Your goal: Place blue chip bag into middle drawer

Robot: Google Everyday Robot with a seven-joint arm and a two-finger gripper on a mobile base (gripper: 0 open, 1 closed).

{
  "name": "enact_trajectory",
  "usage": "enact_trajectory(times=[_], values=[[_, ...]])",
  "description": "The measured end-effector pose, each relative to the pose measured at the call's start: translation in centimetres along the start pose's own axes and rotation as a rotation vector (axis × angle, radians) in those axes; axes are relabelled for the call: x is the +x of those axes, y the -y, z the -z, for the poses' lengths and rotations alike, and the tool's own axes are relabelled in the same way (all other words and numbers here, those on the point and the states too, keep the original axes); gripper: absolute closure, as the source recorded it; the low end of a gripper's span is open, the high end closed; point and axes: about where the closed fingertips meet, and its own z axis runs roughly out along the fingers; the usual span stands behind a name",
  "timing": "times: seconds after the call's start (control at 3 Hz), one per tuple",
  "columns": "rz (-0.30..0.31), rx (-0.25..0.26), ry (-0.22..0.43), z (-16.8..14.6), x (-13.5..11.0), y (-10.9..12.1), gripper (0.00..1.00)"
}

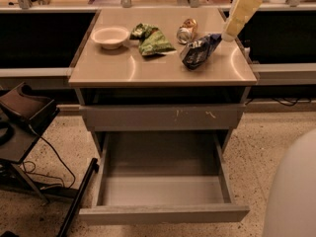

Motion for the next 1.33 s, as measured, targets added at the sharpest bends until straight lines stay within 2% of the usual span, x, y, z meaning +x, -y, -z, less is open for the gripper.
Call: enact_trajectory(times=[0.33,0.67,1.0,1.33], values=[[-0.069,-0.004,0.137,-3.0,1.8,2.7,0.00],[-0.130,-0.042,0.265,-7.2,2.4,4.4,0.00],[-0.128,-0.106,0.341,-10.9,1.7,4.1,0.00],[-0.095,-0.141,0.366,-13.0,0.8,3.7,0.00]])
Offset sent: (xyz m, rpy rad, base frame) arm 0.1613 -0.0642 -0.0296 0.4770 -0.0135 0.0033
